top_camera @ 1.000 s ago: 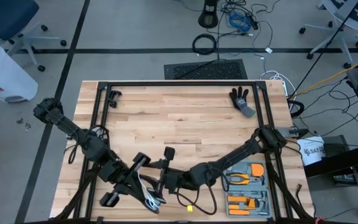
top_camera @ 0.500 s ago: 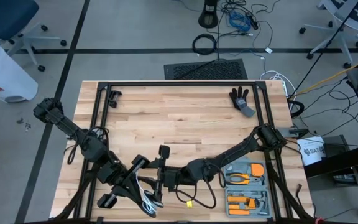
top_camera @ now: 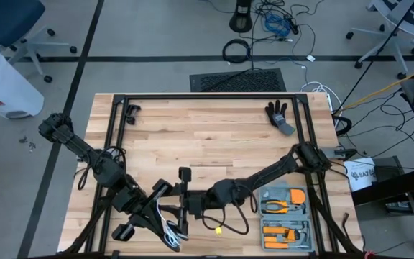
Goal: Coil cords
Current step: Coil the white cable wire onto the spool
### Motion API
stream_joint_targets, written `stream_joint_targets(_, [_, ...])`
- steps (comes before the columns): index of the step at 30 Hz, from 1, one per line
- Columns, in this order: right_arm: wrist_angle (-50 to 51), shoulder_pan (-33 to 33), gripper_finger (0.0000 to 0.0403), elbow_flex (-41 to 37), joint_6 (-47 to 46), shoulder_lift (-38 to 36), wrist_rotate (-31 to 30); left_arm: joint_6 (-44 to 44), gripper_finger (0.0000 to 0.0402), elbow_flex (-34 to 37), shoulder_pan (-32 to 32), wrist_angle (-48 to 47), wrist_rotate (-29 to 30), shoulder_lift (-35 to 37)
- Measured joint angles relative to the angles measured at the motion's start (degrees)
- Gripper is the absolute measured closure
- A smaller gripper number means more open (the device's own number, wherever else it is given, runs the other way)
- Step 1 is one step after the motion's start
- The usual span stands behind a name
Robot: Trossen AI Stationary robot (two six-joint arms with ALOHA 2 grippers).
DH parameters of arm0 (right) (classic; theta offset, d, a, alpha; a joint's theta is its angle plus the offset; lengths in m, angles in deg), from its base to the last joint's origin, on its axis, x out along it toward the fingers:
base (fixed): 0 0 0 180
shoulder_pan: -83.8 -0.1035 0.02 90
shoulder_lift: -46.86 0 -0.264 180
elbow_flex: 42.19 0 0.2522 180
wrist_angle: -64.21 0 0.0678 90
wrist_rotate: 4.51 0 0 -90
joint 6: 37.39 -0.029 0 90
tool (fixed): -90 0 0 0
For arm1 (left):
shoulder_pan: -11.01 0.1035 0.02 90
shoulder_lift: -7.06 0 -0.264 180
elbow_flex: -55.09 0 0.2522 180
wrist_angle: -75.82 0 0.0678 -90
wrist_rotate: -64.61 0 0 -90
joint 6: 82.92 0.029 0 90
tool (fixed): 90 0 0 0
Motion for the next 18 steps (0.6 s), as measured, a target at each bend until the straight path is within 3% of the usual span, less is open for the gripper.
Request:
stream_joint_targets(11, [0.3,1.0,0.0288,0.0,-0.9,0.0,3.2,-0.4,0.04,0.0,0.0,0.0,-0.1,0.0])
stream_joint_targets(15, [0.5,0.9,0.0317,0.0,-1.0,0.0,3.2,-0.4,0.04,0.0,0.0,0.0,-0.1,0.0])
stream_joint_targets(18, [2.1,0.6,0.036,0.0,-2.4,0.0,3.2,-0.4,0.04,0.0,0.0,0.0,-0.1,0.1])
